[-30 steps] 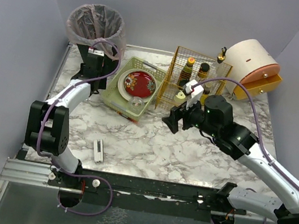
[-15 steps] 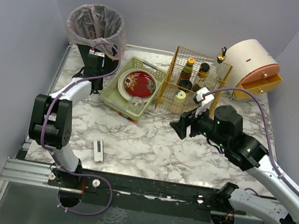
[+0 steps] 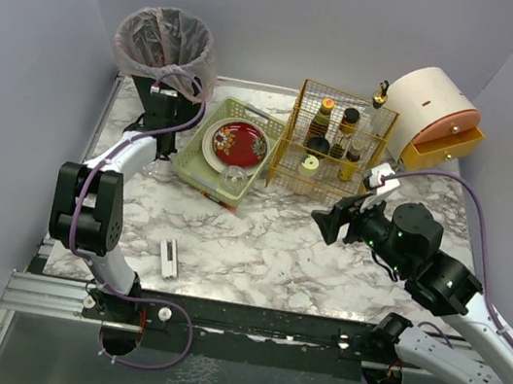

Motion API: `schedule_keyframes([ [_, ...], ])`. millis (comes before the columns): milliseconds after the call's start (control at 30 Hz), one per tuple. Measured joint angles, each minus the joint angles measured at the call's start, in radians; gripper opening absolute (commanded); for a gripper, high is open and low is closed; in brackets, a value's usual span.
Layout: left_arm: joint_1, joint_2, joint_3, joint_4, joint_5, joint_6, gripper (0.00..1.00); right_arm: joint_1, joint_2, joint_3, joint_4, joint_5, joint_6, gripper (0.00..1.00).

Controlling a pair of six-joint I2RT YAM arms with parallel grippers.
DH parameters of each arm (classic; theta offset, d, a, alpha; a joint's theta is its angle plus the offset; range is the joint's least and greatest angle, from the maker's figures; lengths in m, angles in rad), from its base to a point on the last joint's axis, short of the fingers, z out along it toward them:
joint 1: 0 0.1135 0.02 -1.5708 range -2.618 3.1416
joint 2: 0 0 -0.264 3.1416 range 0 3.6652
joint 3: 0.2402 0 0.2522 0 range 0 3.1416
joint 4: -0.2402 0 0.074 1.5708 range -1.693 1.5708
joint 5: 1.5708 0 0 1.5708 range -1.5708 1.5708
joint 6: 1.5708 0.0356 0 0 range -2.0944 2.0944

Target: Clear the kitchen counter

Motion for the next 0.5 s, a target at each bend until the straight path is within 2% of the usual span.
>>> schedule_keyframes([
  [300,0.000,-0.129,0.000,-0.091,0.005,-0.063,0.00,0.000,0.008,-0.004,0.005,0.039,0.035,0.83],
  [500,0.000,-0.335,-0.002,-0.150,0.042,-0.144,0.00,0.000,0.018,-0.006,0.032,0.038,0.081,0.85],
])
